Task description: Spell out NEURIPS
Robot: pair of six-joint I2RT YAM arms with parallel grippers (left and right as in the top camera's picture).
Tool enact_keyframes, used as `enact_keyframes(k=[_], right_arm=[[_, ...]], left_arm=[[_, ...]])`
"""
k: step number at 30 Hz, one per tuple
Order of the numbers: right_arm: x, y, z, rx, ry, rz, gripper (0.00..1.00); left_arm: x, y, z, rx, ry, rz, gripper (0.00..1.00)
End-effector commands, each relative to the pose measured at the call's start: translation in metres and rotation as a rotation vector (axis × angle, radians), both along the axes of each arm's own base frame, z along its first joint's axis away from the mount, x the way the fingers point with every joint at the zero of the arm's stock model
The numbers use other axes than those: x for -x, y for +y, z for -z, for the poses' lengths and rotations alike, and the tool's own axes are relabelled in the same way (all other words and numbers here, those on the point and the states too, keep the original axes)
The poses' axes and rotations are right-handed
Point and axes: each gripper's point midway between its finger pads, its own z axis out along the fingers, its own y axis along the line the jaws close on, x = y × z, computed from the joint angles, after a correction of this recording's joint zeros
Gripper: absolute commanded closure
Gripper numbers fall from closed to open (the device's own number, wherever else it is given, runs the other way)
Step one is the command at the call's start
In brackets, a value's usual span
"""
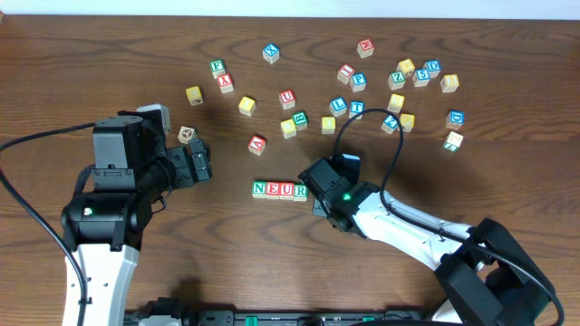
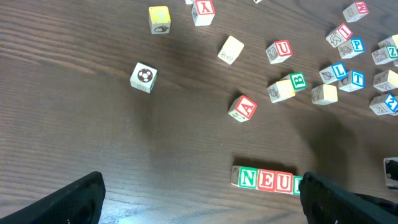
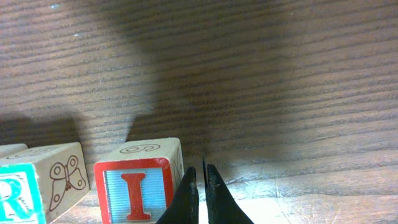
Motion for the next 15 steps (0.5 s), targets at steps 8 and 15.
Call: enact_keyframes(k=[8,15], right_arm=[[-0.0034,0.0008,0.0005,0.020,-0.025,-0.026,0.99],[-0.0038,0.0023,0.0003,0.012,-0.026,-0.027,0.99]], left_arm=[[-0.0028,-0.0004,-0.0109,0.003,-0.026,0.009,0.02],[-0.0028,-0.0004,-0.0109,0.003,-0.026,0.009,0.02]])
